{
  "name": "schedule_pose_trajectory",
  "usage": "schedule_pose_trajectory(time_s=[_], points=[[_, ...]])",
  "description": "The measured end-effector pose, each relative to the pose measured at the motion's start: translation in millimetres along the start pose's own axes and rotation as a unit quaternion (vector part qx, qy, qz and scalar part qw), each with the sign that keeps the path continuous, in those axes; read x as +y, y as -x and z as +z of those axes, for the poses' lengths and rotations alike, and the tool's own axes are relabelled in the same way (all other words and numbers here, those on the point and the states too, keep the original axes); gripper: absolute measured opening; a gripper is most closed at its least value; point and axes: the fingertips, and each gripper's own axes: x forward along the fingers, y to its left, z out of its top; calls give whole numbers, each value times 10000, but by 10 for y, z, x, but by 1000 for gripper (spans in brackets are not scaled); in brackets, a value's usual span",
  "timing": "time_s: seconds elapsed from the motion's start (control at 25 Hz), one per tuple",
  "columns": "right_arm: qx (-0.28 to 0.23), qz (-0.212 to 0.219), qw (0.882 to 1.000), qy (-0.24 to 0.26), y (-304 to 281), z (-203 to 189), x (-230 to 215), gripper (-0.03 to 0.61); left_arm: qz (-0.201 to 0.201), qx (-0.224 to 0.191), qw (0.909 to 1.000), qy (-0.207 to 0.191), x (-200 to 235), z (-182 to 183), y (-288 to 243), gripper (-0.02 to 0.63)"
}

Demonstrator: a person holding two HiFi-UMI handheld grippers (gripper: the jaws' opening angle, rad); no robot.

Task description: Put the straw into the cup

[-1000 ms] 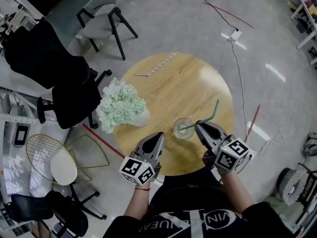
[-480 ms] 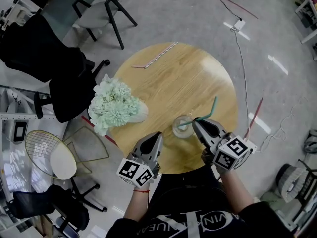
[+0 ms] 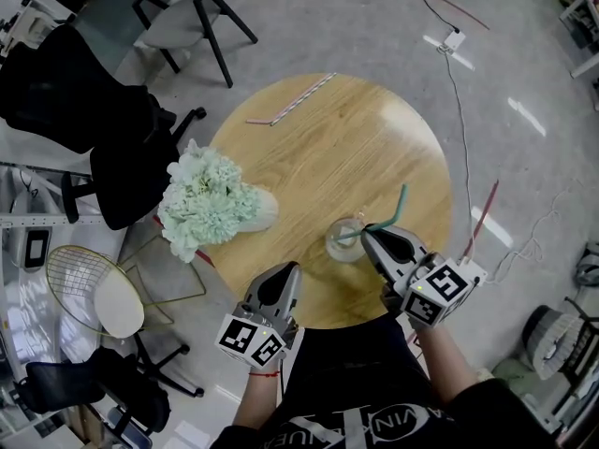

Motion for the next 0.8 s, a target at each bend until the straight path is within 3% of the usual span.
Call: schedule_pose_trajectory(time_s=[0.24,0.48,0.8], points=[[-166,78,9993,323,-24,72,80,31,-12,-5,10000,24,-23,-62,67,7],[42,-188,9980,604,11,11,-3,31,-114,-70,9999,-2,-55,-58,19,6],[-4,-238,9988,420,53,13,5,31,-242,-55,9997,-41,-146,-65,23,6]])
